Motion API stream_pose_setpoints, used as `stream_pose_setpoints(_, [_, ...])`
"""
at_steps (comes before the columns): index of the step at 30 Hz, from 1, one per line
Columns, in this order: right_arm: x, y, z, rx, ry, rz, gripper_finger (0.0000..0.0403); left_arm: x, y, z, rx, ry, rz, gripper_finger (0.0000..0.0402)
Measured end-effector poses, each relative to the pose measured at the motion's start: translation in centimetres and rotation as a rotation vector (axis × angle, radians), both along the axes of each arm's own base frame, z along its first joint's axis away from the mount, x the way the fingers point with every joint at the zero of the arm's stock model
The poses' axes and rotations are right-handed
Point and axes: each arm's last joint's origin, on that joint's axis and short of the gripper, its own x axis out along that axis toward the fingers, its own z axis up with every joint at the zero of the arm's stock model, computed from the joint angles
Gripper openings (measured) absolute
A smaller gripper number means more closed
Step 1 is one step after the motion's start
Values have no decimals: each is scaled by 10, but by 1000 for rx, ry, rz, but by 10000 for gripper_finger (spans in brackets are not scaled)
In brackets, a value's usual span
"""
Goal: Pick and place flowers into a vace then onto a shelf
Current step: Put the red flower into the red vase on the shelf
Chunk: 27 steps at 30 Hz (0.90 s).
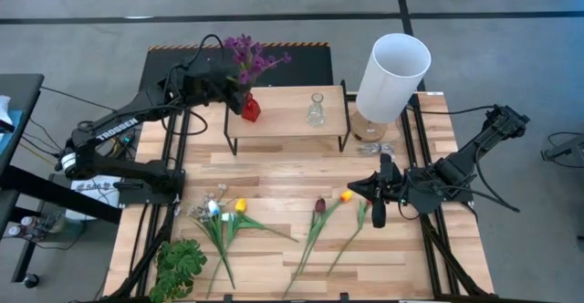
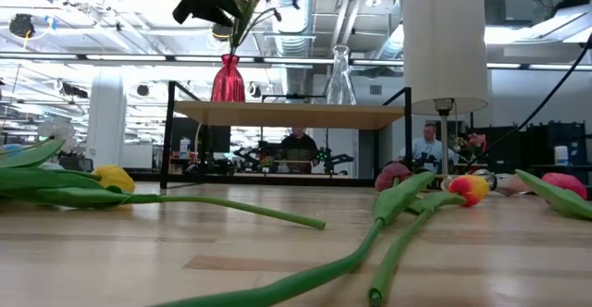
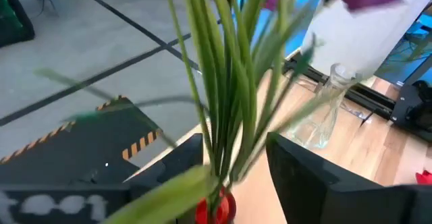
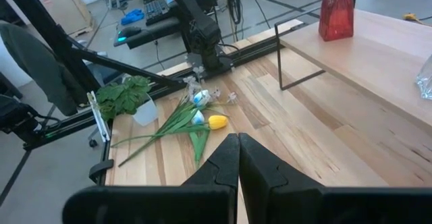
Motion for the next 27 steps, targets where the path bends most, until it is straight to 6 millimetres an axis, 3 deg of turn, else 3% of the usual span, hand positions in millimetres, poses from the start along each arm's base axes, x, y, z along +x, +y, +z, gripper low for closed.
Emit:
stream_pose_setpoints(18, [0,1,0,10,8,20,0,-49,-31,13,-105,-18,13,151])
stream_pose_setpoints(27, [-5,6,-3,98,21,18,0,-82,-52,15,-203,-45,61,151])
